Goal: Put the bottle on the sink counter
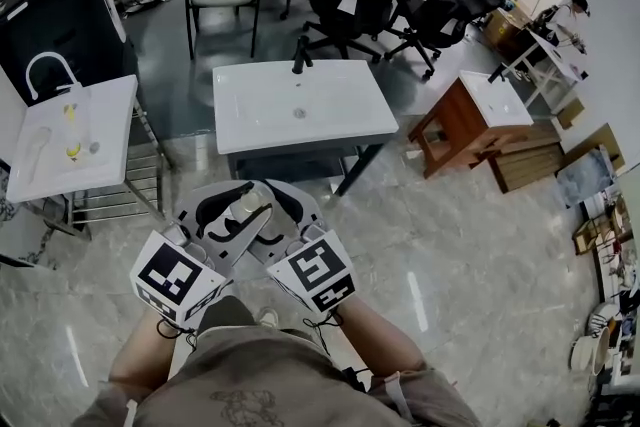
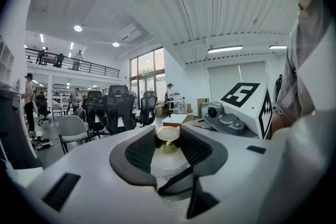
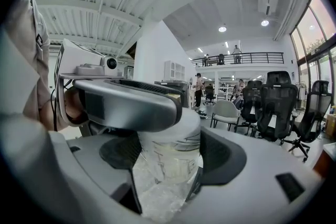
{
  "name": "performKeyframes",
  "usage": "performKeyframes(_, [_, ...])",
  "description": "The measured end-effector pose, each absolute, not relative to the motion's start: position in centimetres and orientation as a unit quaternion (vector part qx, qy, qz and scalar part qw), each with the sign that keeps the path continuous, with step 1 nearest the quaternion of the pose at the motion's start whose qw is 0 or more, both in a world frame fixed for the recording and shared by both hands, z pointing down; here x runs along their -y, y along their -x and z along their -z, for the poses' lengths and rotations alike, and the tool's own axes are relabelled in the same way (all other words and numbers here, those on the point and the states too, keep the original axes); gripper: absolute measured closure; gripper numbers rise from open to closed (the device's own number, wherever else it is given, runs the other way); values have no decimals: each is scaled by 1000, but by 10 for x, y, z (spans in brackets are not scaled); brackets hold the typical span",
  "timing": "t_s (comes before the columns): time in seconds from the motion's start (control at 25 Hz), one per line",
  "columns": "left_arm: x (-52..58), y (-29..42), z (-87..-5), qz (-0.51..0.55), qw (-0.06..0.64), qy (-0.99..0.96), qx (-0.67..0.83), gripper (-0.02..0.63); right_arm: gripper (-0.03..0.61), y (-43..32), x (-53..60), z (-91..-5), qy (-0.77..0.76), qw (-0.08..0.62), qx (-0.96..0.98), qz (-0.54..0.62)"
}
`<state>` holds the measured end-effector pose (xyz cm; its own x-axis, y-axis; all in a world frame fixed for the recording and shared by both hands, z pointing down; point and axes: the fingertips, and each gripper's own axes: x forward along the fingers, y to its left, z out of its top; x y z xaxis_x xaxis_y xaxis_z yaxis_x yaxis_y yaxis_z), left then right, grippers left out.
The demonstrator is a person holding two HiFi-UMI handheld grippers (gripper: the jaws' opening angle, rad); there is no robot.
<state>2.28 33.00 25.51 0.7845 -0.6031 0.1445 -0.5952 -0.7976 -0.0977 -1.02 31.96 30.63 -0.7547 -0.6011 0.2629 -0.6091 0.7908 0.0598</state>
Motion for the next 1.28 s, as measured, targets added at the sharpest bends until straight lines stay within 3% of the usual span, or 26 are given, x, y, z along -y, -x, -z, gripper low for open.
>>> performKeyframes(0.64, [-295, -31, -273, 85, 25, 943, -321, 464, 264, 1, -284, -325, -322, 139, 937, -8])
performKeyframes(1.28, [-187, -14, -292, 90, 12, 951, -296, 464, 264, 20, -176, -343, -341, 145, 928, -31])
